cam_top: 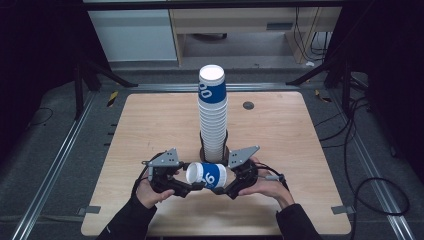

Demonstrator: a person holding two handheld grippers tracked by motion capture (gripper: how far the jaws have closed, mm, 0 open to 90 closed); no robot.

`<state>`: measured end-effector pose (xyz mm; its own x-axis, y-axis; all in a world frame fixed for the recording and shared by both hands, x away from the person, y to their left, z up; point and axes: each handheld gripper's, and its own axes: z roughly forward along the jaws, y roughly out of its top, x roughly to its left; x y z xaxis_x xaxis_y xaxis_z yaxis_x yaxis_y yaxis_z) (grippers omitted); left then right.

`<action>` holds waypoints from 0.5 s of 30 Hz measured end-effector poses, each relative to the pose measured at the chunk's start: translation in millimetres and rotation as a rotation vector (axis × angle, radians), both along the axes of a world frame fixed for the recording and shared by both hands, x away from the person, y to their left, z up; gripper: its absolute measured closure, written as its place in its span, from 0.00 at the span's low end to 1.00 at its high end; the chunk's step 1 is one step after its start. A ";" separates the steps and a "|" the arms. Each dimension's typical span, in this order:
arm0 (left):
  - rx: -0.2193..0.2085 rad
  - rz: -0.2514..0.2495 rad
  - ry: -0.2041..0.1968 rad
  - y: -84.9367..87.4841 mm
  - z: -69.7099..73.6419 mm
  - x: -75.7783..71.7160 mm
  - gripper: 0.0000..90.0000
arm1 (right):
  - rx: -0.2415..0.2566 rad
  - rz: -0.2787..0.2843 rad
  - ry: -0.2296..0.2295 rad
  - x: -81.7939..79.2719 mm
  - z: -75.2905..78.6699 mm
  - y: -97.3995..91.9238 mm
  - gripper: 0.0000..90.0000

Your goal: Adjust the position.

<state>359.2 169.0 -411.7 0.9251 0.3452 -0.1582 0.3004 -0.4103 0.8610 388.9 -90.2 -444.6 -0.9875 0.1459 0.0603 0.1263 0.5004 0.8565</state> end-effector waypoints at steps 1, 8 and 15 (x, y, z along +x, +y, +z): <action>-0.001 -0.002 0.002 -0.5 -0.1 -0.3 0.30 | 0.001 0.003 0.002 -0.1 -0.5 1.0 0.12; 0.002 -0.020 0.001 -4.0 -0.9 -2.5 0.30 | 0.004 0.030 0.009 -1.3 -3.8 5.9 0.14; -0.008 -0.028 0.015 -2.9 -1.5 -1.0 0.30 | -0.001 0.039 0.002 -1.8 -2.9 4.6 0.16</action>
